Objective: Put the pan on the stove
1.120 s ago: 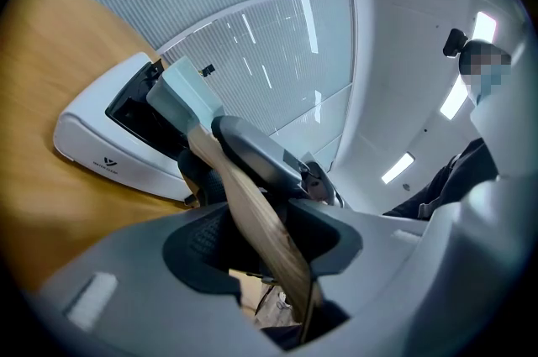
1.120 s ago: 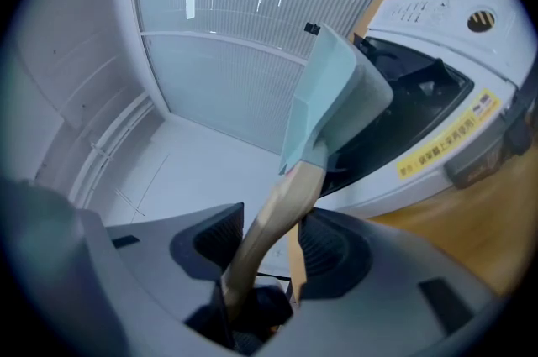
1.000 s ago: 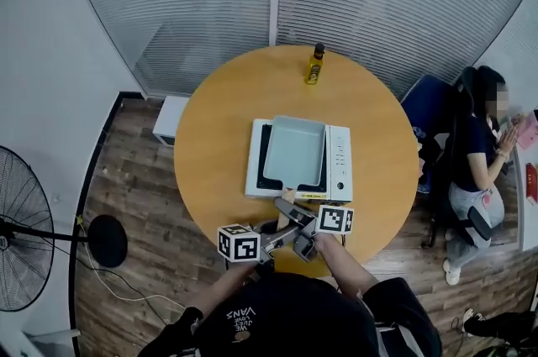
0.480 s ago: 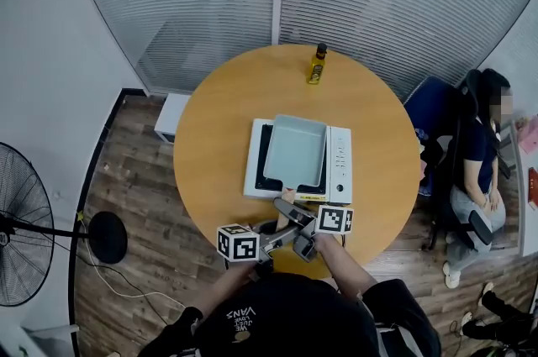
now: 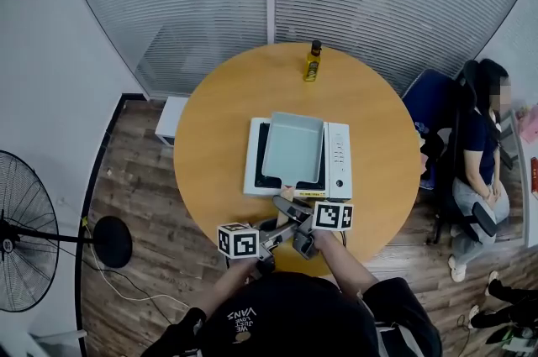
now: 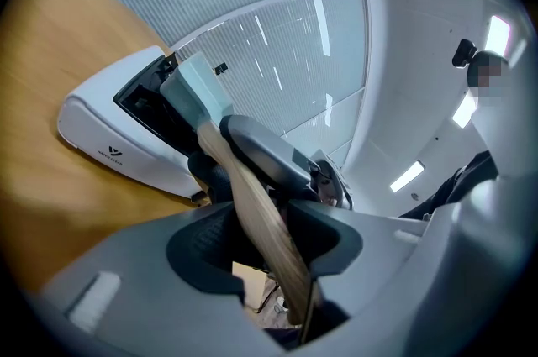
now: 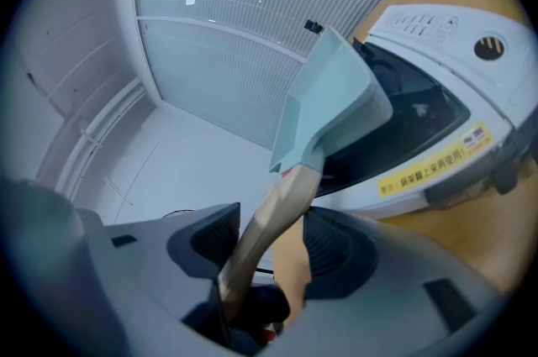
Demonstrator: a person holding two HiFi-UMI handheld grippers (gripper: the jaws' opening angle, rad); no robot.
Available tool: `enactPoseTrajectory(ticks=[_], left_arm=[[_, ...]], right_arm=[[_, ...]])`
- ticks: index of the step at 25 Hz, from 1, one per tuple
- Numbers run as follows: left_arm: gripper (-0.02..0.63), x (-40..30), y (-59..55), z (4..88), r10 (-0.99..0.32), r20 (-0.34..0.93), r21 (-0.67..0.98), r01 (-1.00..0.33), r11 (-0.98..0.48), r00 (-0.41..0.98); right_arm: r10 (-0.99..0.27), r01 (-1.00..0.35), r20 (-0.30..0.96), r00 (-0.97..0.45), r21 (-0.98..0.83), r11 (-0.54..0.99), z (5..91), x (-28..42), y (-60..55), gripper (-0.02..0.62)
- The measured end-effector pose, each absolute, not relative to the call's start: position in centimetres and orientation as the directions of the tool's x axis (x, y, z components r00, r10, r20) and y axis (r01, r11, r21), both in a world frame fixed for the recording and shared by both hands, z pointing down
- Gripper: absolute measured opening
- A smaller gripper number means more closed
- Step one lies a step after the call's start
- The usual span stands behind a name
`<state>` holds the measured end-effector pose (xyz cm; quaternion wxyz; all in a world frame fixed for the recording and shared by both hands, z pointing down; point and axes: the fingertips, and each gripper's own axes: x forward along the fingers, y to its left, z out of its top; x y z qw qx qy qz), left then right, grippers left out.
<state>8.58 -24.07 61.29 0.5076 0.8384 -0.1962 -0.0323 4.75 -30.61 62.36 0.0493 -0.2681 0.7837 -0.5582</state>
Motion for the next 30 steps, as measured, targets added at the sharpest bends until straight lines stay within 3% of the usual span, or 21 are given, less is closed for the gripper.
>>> enactPoseTrajectory(ticks=[8,21,30], left_arm=[[0.181,8.5,-24.1,61.4,-0.366,0.141,0.865,-0.295,-0.406,0.920],[0.289,8.2,-24.1,61.5,-0.373,0.164,0.861,-0.317,-0.398,0.913],[0.328,8.1,-23.5,61.1,-0.352,0.166,0.847,-0.316,-0.427,0.921]], right_arm=[[-0.490,-0.415,0.259,-0.832,-0.877,0.240,62.4,5.0,-30.5,0.219],[-0.541,-0.490,0.298,-0.786,-0.834,0.253,62.0,5.9,-30.4,0.259],[-0.586,-0.506,0.288,-0.757,-0.826,0.249,61.2,6.5,-29.7,0.262]])
